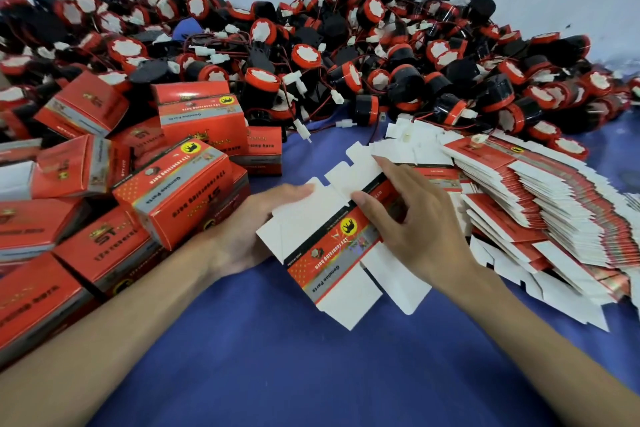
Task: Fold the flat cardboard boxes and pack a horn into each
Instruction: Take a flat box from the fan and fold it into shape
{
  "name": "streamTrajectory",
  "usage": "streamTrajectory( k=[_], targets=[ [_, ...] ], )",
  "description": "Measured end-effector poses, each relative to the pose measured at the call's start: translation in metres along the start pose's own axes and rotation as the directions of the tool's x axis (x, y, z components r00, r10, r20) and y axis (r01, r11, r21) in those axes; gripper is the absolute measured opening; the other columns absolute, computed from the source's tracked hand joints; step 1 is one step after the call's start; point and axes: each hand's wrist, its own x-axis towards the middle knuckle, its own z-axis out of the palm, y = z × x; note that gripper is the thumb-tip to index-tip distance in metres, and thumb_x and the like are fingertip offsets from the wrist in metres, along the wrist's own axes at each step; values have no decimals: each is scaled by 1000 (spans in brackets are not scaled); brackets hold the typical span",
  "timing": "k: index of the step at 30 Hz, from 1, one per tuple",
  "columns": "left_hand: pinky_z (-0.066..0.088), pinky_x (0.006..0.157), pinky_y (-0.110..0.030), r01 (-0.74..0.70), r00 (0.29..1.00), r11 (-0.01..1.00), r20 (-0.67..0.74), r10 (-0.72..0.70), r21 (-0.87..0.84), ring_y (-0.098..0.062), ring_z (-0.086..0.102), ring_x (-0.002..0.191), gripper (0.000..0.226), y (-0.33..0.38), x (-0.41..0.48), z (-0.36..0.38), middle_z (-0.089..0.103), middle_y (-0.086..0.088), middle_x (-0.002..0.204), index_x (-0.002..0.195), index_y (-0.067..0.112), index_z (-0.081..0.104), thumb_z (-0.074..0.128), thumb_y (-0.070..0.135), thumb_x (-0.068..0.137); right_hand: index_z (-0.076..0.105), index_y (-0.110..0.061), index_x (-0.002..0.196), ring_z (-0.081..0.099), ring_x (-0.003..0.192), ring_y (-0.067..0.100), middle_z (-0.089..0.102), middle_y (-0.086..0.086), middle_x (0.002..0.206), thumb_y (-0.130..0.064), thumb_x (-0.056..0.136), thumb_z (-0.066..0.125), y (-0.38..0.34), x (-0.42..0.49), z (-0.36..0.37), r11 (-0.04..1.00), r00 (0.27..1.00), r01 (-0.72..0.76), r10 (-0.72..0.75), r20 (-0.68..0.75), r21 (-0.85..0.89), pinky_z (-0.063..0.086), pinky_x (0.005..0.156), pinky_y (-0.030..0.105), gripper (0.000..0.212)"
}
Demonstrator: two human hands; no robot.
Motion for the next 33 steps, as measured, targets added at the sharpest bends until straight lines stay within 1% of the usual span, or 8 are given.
streamTrajectory(
  k=[3, 6, 11, 18, 22, 25, 28, 33],
  targets=[
    [51, 53, -15, 49, 999, 998, -19, -50, -40, -9, 69, 62, 22, -1, 1, -4, 73, 1, 70, 64, 19, 77, 62, 30, 75, 56, -3, 126, 51, 83, 1, 58, -5, 94, -46, 90, 54, 0, -1, 1, 998, 996, 57, -55, -66, 33, 40, 73, 8, 56],
    [55, 61, -21, 77, 997, 991, 31, -74, -106, -15, 71, 73, 20, -3, 1, -5, 74, -4, 83, 79, 17, 78, 59, 24, 77, 58, -2, 123, 52, 85, 1, 61, -3, 94, -40, 88, 61, 2, -1, 3, 992, 988, 119, -114, -108, 39, 43, 77, 12, 52],
    [57, 70, -26, -121, 990, 968, -43, 133, 220, -20, 69, 82, 25, -10, 9, -3, 72, -11, 95, 106, 8, 69, 64, 15, 82, 59, 1, 123, 64, 79, 20, 67, 9, 95, -34, 86, 64, 6, -2, 5, 982, 977, 187, -190, -98, -40, 55, 68, 34, 51],
    [56, 72, -26, 26, 978, 969, 193, -75, 244, -17, 71, 85, 25, 2, 4, -14, 74, -5, 95, 93, 17, 76, 60, 4, 78, 60, 2, 121, 62, 70, 24, 65, 13, 90, -35, 86, 62, 5, -5, 6, 926, 924, 376, -373, -87, 20, 53, 58, 37, 50],
    [50, 69, -30, -32, 971, 899, 227, -75, 436, -21, 64, 79, 13, -4, 1, -8, 67, -8, 83, 87, 8, 70, 58, 5, 81, 61, 1, 122, 58, 68, 18, 61, 11, 91, -43, 85, 58, -3, -7, 4, 920, 919, 392, -392, 35, 6, 53, 52, 37, 57],
    [50, 69, -30, -101, 976, 913, 215, 15, 396, -19, 66, 79, 13, -6, 1, -5, 70, -9, 86, 91, 1, 67, 63, -5, 80, 52, 0, 133, 60, 78, 24, 59, 10, 101, -66, 79, 49, -10, -7, -1, 892, 907, 414, -388, 160, -184, 54, 65, 40, 85],
    [47, 58, -11, -183, 967, 923, 233, 106, 337, 5, 62, 59, 45, -5, 1, -2, 68, 12, 65, 73, 23, 74, 53, -14, 87, 39, -1, 142, 57, 102, 27, 55, 9, 121, -84, 66, 45, -17, -10, -7, 829, 884, 454, -374, 280, -326, 47, 91, 45, 113],
    [51, 59, -18, -304, 950, 884, 41, 310, 354, -6, 68, 67, 23, -11, 5, 0, 72, 6, 71, 81, 17, 71, 67, 0, 66, 41, -6, 142, 56, 112, 31, 52, 9, 131, -68, 62, 73, -15, -10, -15, 843, 865, 471, -384, 323, -259, 48, 92, 48, 106]
  ],
)
